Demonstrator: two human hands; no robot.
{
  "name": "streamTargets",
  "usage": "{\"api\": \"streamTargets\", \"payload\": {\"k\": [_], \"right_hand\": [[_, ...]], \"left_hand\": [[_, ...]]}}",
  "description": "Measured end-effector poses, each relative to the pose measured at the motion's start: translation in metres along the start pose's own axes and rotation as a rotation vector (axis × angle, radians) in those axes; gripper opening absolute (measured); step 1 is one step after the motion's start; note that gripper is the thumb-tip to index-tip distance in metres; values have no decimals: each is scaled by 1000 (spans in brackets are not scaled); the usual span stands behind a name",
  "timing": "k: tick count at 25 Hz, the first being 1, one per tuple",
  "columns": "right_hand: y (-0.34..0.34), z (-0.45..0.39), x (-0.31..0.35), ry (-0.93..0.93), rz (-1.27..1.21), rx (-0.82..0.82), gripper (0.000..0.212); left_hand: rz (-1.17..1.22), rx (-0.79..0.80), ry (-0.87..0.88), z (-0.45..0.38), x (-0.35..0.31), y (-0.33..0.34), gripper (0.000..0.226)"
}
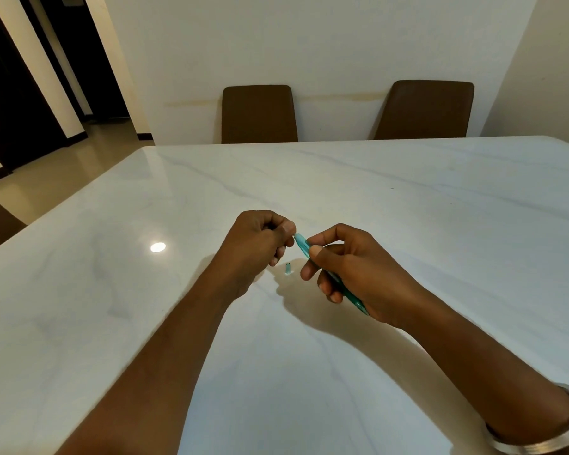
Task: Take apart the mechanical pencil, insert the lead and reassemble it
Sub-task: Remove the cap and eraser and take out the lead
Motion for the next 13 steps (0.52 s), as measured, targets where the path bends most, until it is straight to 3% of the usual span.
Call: {"api": "streamTargets", "payload": {"k": [3, 6, 9, 13], "right_hand": [[-3, 0, -5, -10, 69, -61, 9], [-4, 1, -8, -94, 259, -124, 10], [0, 2, -10, -231, 515, -186, 13], [6, 1, -10, -394, 720, -278, 15]], "left_hand": [[93, -121, -51, -7, -1, -12, 19], [-242, 115, 25, -4, 1, -20, 13], [-532, 405, 56, 3, 1, -17, 27], [-745, 469, 98, 6, 3, -9, 35]]}}
Point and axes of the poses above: each hand's wrist, its own z-axis away from the middle knuckle, its own y-axis out of the palm, x = y × z, the point moved 1 cm from there along -z, towards the middle knuckle, and after that the axes turned 15 degrees about -x, right-handed, at the moved point
